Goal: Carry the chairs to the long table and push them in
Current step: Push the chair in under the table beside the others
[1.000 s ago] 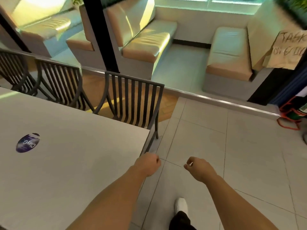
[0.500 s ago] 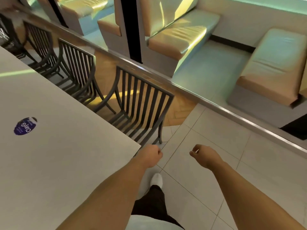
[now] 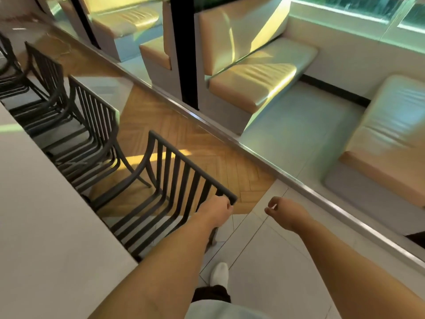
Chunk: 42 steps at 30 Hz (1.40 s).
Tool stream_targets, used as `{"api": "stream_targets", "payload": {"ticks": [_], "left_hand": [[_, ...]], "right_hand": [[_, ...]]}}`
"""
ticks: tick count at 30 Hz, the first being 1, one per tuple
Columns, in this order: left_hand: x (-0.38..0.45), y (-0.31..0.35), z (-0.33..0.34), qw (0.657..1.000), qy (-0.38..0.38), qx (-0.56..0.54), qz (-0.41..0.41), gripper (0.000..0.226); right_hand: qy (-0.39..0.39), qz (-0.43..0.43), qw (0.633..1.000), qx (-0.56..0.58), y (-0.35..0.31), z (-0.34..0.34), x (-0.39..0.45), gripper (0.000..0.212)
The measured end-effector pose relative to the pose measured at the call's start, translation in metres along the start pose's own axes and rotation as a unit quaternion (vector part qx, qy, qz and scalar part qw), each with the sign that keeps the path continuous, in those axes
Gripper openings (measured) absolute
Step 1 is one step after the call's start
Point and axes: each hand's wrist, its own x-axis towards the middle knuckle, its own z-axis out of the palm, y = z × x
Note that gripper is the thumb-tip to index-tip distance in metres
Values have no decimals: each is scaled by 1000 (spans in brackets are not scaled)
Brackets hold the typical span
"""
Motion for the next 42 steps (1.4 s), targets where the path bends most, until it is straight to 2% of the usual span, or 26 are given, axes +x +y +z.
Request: {"api": "stream_targets", "payload": {"ticks": [6, 13, 20, 25, 30, 37, 42], "left_hand": [[72, 22, -52, 1000, 13, -2, -22, 19], [142, 29, -68, 994, 41, -53, -91, 25], [203, 46, -82, 969, 102, -78, -212, 32], [220, 75, -80, 930, 158, -120, -309, 34], [224, 84, -77, 883, 201, -166, -391, 35], [218, 47, -98, 786, 305, -213, -495, 34], [201, 2, -124, 739, 349, -239, -523, 36]], "right_hand": [[6, -30, 999, -15, -3, -68, 87, 35], [-17, -107, 992, -70, -10, -113, 194, 36], [-52, -202, 972, -106, -12, -152, 318, 34], [-97, -270, 945, -157, -15, -182, 384, 36], [-139, -341, 908, -199, -55, -203, 418, 36], [-175, -424, 856, -239, -152, -193, 429, 28], [-168, -472, 822, -270, -226, -177, 418, 30]]}}
